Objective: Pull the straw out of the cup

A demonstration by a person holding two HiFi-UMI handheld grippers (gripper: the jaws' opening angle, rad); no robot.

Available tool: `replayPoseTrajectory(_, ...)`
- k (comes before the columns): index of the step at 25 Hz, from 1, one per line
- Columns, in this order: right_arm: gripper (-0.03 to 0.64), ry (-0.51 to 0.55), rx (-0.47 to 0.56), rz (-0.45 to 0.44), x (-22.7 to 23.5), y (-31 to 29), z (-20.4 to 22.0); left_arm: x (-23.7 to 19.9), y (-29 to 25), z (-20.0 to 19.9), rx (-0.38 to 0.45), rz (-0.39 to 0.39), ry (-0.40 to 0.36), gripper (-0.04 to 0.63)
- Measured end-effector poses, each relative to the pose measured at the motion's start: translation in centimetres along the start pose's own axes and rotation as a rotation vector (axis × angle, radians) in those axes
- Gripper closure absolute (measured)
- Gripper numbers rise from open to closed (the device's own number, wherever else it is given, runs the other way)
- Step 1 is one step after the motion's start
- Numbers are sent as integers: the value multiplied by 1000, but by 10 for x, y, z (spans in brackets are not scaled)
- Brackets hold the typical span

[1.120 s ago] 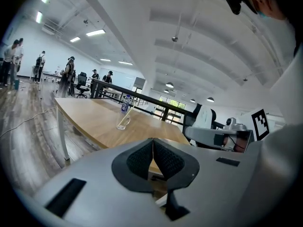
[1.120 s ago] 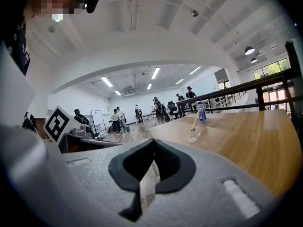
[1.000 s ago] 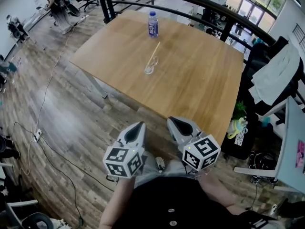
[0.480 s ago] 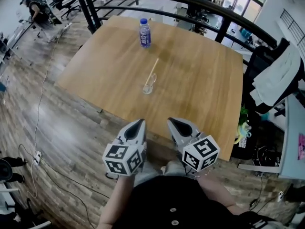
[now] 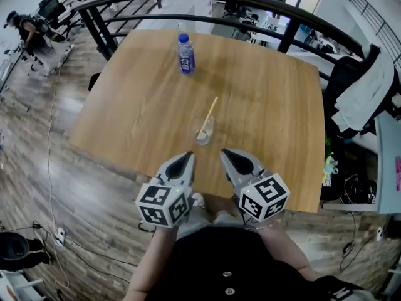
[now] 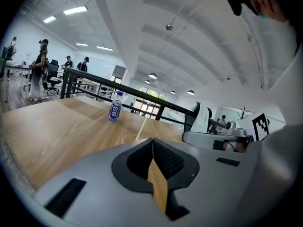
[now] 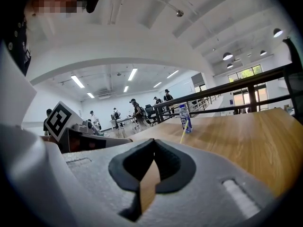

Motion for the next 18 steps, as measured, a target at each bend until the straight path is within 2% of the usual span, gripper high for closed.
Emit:
replayPoseTrajectory(8,618,-3,27,82,-4,-32,-4,-27,-16,-18,-26,100,-45,577)
replayPoseTrajectory(18,618,-22,-2,131,3,-27,8,-25,-26,-6,-67,148,-35,577)
Point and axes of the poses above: the fingertips, and each gripper's own axes: y backward along the fingers, x to its right, z out of its underside, the point moved 1 cm from there along y, backward along the fingers
